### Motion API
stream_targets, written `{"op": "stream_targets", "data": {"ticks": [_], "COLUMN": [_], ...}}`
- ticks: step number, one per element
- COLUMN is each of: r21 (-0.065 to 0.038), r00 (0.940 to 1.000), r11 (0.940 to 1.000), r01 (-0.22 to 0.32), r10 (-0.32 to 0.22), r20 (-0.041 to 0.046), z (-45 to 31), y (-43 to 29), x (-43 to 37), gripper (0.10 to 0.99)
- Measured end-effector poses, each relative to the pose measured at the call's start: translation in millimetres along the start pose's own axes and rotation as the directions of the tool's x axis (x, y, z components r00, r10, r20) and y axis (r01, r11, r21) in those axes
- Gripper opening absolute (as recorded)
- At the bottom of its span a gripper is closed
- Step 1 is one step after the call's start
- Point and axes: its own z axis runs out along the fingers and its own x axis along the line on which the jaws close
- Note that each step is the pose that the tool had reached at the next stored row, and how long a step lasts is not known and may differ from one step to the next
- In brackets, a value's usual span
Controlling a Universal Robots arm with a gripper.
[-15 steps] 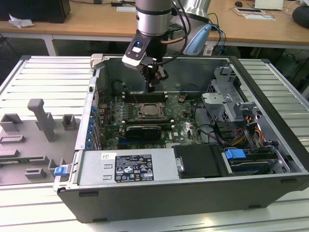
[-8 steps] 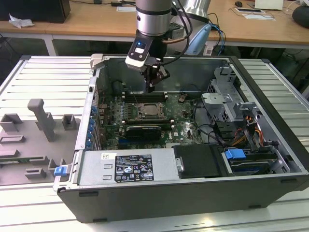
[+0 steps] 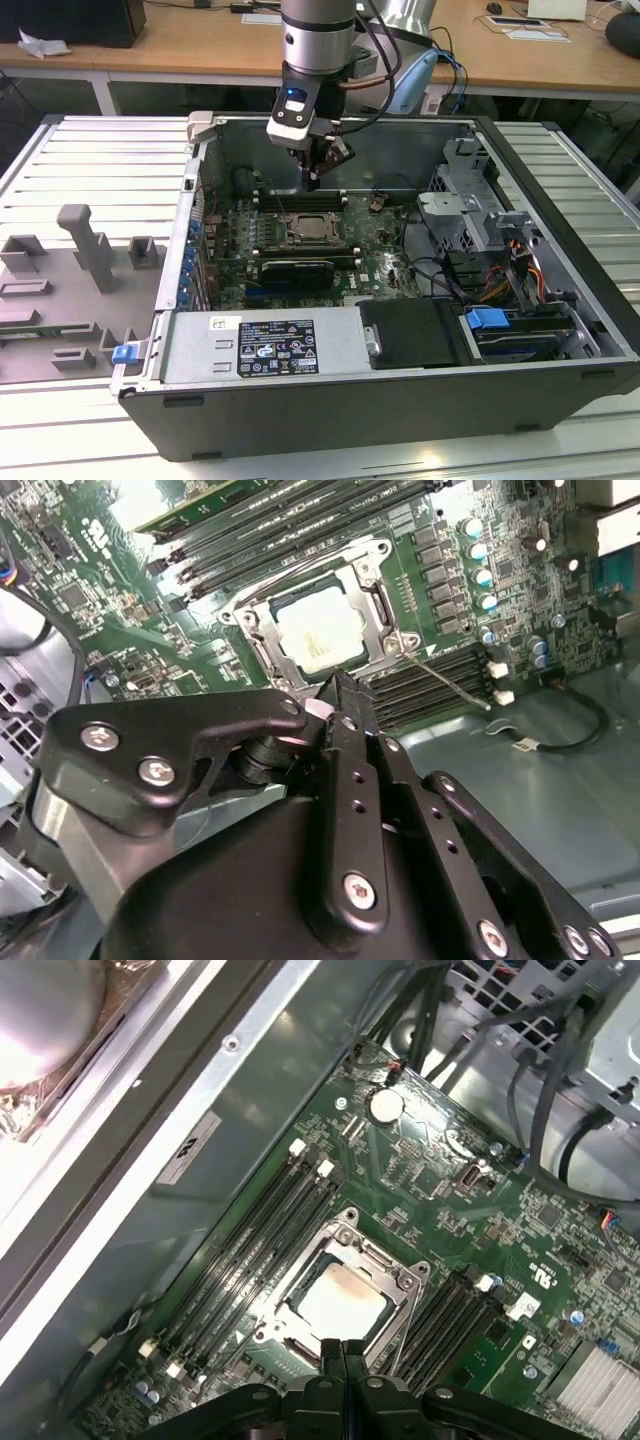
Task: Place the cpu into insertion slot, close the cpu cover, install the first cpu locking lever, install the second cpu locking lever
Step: 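Install the first cpu locking lever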
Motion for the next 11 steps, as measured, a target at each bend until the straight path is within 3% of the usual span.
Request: {"op": "stream_targets", "data": {"ticks": [7, 11], "r21": [0.0, 0.0], "r00": [0.9976, 0.993], "r11": [0.9976, 0.993], "r01": [0.07, 0.118], "r10": [-0.07, -0.118], "r20": [-0.0019, -0.0033], "z": [0.0, 0.0], "y": [0.0, 0.0], "x": [0.0, 0.0], "gripper": [0.106, 0.106]}}
